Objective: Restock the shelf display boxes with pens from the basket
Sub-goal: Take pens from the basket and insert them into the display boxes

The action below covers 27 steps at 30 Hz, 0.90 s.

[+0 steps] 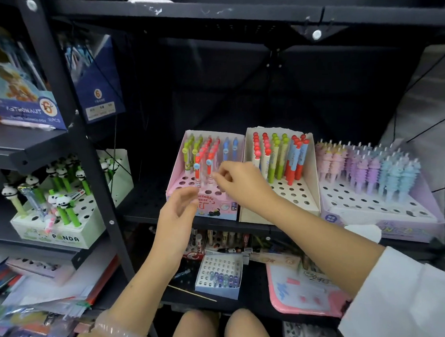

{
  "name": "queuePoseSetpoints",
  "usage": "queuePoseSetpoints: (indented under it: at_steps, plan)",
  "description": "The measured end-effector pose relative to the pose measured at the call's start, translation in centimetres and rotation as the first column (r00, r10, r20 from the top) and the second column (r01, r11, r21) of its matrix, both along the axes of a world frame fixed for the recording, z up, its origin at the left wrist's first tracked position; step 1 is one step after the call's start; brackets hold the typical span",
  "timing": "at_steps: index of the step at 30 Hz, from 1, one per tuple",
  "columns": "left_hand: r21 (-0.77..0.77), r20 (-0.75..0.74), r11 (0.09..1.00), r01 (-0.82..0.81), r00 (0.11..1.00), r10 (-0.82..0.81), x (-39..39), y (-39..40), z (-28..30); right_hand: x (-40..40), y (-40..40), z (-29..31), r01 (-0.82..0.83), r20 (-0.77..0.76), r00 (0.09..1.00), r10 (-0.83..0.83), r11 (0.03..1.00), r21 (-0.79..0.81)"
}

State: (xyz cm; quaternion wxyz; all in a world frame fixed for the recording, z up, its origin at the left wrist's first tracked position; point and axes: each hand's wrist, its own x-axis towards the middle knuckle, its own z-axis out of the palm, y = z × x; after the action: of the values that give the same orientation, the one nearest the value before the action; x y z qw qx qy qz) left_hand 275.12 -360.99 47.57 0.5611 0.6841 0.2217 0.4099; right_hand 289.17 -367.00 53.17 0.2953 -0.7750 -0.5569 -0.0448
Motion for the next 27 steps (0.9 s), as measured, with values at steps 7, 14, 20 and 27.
queuePoseSetpoints:
  at_steps: [7, 14, 20, 27]
  plan:
    - [0.021, -0.085, 0.941, 0.339, 0.938, -0.336, 4.3, -7.5, -1.8, 2.8, -11.7, -2.3, -0.087, -0.247, 0.968, 0.044, 0.982, -0.165]
    - [-0.043, -0.352, 0.788, 0.614, 0.729, -0.587, 8.3, -17.1, -8.6, 6.0, -25.6, -11.1, 0.131, -0.397, 0.882, -0.255, 0.941, -0.313]
    - [0.064, -0.523, 0.627, 0.777, 0.561, -0.642, 10.6, -22.5, -12.2, 7.9, -34.7, -22.6, 0.217, -0.208, 0.819, -0.534, 0.625, -0.75]
    - [0.124, -0.769, 0.39, 0.913, 0.336, -0.543, 11.5, -25.4, -15.3, 5.0, -40.1, -31.3, 0.267, -0.095, 0.61, -0.787, 0.316, -0.91]
